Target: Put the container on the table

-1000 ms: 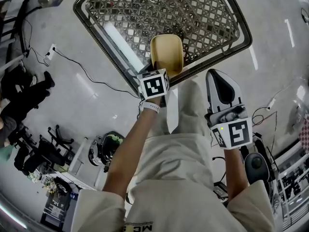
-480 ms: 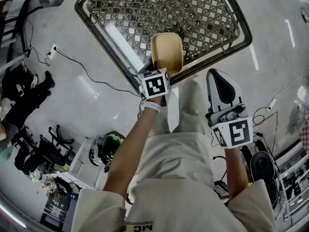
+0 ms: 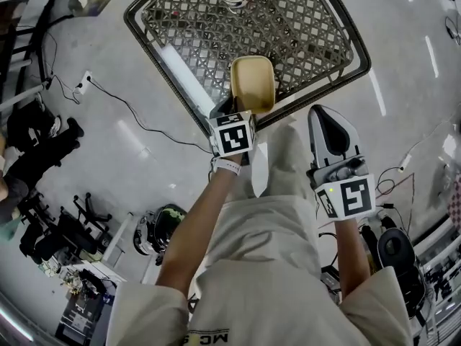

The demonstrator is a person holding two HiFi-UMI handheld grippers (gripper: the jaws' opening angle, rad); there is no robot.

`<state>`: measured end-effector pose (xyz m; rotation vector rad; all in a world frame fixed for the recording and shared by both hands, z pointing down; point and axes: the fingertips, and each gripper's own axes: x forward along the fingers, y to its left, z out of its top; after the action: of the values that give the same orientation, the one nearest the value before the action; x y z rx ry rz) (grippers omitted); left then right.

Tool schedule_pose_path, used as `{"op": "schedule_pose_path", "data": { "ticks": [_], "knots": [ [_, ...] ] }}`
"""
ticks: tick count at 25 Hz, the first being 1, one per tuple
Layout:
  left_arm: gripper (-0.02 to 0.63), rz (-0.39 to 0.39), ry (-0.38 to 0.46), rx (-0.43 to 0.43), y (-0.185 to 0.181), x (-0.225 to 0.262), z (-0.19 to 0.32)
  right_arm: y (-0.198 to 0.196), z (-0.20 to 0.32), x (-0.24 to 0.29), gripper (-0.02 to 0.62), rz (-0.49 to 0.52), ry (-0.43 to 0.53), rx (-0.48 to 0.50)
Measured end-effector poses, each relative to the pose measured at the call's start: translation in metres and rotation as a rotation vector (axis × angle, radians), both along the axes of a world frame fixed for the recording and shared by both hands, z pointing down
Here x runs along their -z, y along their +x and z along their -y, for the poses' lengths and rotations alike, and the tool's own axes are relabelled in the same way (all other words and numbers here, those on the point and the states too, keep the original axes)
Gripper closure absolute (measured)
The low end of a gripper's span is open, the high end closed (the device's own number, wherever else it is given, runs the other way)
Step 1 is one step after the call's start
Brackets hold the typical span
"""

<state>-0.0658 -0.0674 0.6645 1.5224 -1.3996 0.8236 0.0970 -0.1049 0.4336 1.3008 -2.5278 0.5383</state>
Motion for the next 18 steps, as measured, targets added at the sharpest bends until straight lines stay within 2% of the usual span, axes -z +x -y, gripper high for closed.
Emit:
{"op": "schedule_pose_path", "data": {
  "ticks": [9, 18],
  "knots": [
    [0.58, 0.009, 0.1, -0.025, -0.007, 0.058, 0.008, -0.006, -0.005, 0.032, 0.575, -0.004, 0.039, -0.002],
    [0.581, -0.006, 0.246, -0.079, -0.006, 0.126, 0.017, -0.004, -0.01, 0.061, 0.575, -0.01, 0.086, -0.017]
  ]
}}
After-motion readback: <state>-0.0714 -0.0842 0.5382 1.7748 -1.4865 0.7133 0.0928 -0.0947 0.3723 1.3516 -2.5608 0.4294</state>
